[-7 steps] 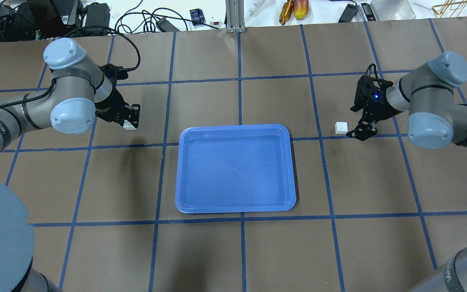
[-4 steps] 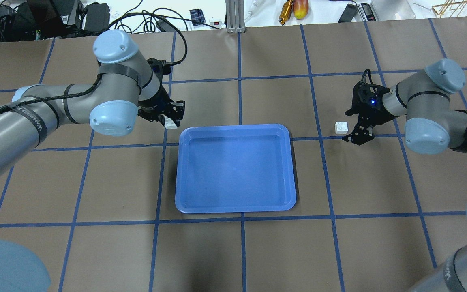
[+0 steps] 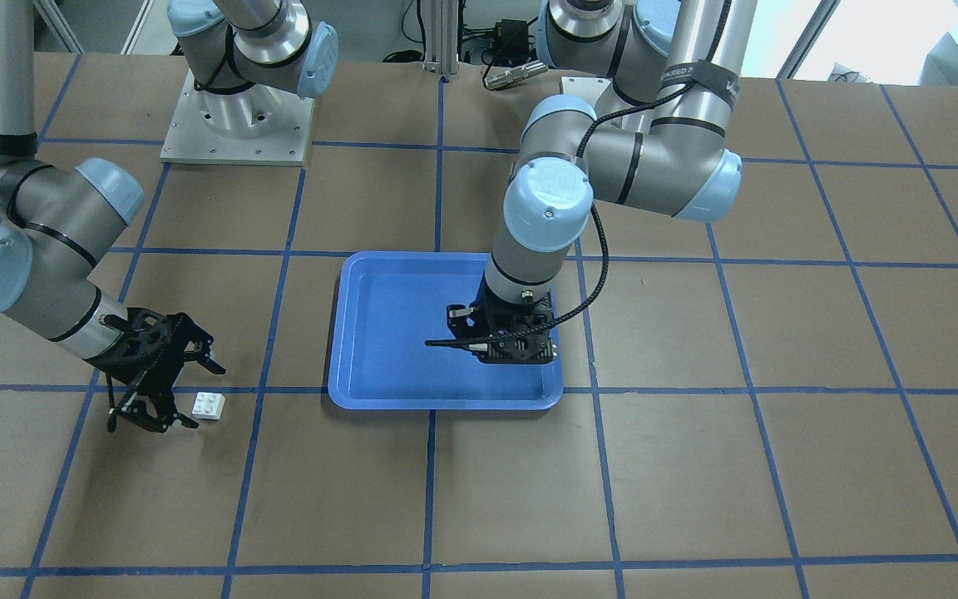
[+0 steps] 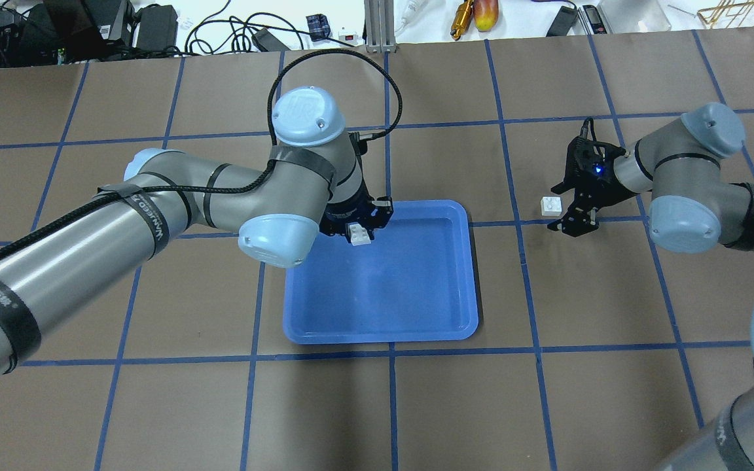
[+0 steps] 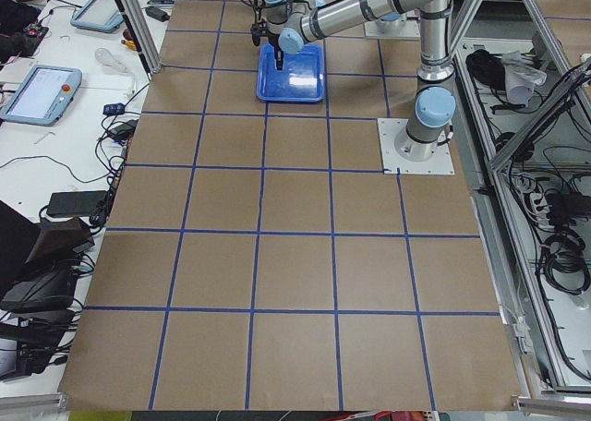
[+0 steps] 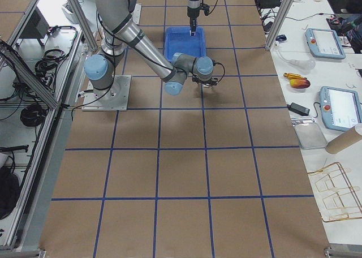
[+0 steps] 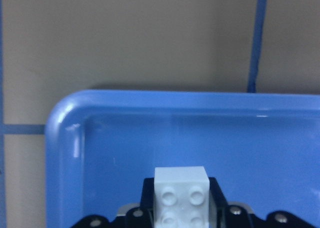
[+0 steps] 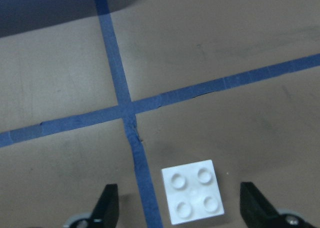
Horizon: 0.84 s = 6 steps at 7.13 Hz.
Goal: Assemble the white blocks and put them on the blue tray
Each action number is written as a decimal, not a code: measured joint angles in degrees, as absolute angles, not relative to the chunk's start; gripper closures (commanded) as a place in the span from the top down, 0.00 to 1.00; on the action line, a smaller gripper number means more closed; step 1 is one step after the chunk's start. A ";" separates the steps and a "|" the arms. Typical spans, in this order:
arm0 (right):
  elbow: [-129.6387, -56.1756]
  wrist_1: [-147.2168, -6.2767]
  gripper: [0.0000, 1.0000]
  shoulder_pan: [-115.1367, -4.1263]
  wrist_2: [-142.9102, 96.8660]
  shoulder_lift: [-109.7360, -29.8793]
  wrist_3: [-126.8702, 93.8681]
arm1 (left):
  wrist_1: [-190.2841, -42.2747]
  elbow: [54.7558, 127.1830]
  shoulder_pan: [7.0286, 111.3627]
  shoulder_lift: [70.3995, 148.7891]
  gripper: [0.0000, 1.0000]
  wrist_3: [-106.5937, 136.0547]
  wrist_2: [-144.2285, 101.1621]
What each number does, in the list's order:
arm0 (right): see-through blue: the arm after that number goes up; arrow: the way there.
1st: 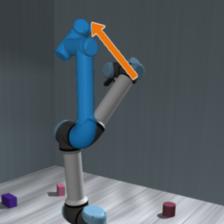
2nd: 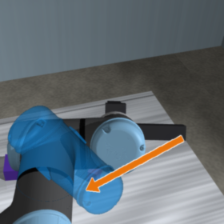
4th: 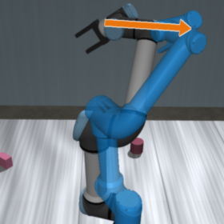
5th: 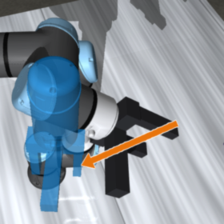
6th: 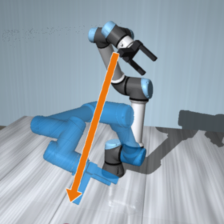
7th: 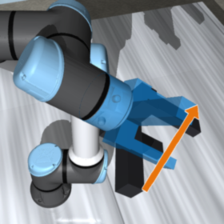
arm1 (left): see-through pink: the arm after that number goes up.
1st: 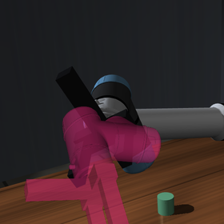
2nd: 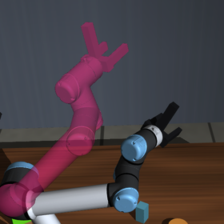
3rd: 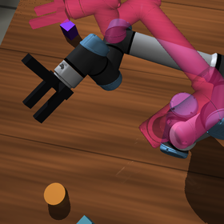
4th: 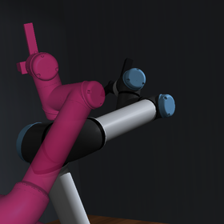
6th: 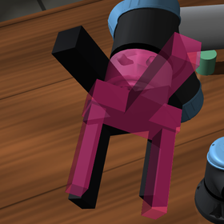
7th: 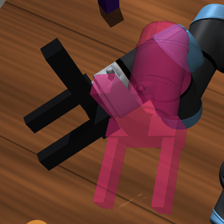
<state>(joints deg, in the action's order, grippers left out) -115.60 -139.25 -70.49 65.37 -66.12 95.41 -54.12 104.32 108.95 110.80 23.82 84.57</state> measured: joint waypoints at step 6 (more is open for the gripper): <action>-115.53 -139.02 0.00 -70.81 65.69 -66.96 94.91 | -50.19 105.84 111.80 114.81 0.55 27.38 84.40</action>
<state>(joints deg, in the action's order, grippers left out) -115.53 -139.02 -70.81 65.69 -66.96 94.91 -50.19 105.84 111.80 114.81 27.38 84.40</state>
